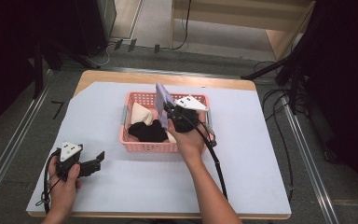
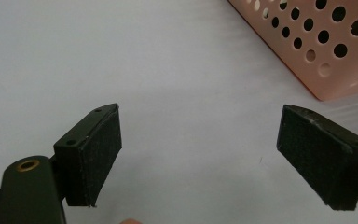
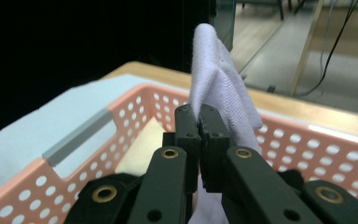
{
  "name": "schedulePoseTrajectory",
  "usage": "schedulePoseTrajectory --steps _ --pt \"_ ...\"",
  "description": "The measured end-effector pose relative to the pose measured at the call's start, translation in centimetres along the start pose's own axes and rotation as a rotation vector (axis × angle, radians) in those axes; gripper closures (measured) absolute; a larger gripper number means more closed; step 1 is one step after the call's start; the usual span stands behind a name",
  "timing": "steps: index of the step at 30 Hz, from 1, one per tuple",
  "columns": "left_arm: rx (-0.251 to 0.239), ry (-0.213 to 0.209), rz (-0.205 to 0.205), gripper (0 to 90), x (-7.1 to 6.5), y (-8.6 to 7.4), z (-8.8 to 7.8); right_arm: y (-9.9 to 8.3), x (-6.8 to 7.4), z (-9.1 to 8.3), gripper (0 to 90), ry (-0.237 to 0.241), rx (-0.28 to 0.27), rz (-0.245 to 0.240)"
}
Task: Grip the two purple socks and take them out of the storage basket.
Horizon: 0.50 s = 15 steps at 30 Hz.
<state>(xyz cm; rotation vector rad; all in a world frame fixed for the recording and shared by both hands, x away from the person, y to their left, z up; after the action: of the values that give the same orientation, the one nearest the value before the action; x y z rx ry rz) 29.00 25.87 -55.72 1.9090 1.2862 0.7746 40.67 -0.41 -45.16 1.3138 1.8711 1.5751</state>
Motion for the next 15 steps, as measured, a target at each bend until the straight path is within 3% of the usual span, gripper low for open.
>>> schedulePoseTrajectory --steps 6,7,9,15 --pt "-0.003 -0.001 -0.002 14.9 0.0 0.0 0.0 1.5 -0.4 -1.4 88.7 -0.007 -0.118 -0.011" --pt "-0.003 0.002 -0.004 14.9 0.0 0.0 0.0 2.2 -0.9 -2.0 88.8 -0.017 -0.164 -0.026" --pt "-0.004 0.003 -0.007 15.0 0.0 0.0 0.0 2.3 -1.0 -2.2 88.8 -0.021 -0.173 -0.026" --pt "-0.002 0.003 -0.004 15.0 0.0 0.0 0.0 3.9 -3.1 -4.4 88.9 -0.063 -0.271 -0.036"
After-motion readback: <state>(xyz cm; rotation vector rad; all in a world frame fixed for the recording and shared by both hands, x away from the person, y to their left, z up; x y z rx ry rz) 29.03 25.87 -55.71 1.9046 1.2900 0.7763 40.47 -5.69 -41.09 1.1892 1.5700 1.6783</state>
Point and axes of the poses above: each handheld gripper's, and its own axes: z roughly forward along the jaws, y roughly out of its top, x roughly to its left, the point moved 9 cm from there along z, roughly forward along the jaws, and after that the axes turned 9 degrees about z, right-handed, at the moved point
